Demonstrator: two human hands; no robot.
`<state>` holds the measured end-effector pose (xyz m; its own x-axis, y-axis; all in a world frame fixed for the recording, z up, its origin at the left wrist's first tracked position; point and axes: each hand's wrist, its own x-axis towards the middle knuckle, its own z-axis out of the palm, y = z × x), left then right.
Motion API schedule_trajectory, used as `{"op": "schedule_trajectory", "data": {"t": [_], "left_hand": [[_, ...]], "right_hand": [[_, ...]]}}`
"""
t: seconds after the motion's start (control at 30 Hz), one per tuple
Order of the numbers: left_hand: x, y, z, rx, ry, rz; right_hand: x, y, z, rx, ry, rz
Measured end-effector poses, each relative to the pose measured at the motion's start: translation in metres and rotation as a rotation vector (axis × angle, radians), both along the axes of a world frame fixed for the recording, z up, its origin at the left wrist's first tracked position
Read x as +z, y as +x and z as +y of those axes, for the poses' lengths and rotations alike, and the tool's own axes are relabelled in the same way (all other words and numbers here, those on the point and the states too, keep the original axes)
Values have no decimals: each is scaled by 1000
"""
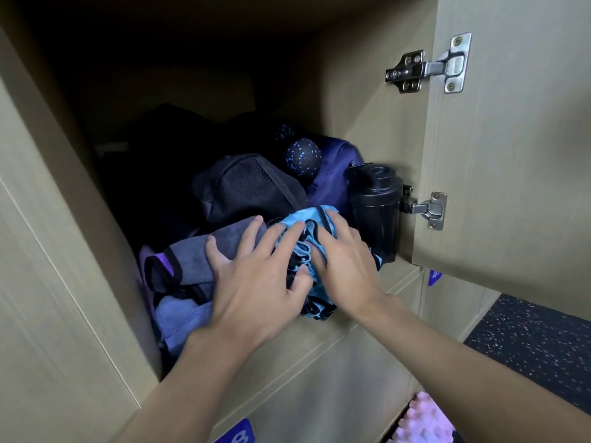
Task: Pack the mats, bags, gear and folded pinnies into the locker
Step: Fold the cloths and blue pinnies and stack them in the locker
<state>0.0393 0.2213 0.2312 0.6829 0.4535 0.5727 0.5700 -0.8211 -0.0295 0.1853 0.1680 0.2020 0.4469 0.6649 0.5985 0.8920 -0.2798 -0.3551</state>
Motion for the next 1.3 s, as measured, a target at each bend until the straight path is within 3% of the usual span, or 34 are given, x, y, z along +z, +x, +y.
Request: {"op": "schedule_trajectory", "data": {"t": [0.2,0.4,0.57,0.77,0.97,1.3], "left_hand": [[-6,-1,4,27,75,46],[-7,2,5,37,95,27],[-5,3,4,28,19,-32],[-6,3,5,50,77,16],[-6,3,6,70,81,8],[12,-2,-3,37,-85,-39]], "right_hand": [[-8,10,6,21,-146,14],[-18,15,-4,230,-56,171],[-21,11,3,162,-44,121],[-17,9,2,149,-116,135],[-25,3,-14,180,-21,164],[-14,-3,-31,154,17,188]]}}
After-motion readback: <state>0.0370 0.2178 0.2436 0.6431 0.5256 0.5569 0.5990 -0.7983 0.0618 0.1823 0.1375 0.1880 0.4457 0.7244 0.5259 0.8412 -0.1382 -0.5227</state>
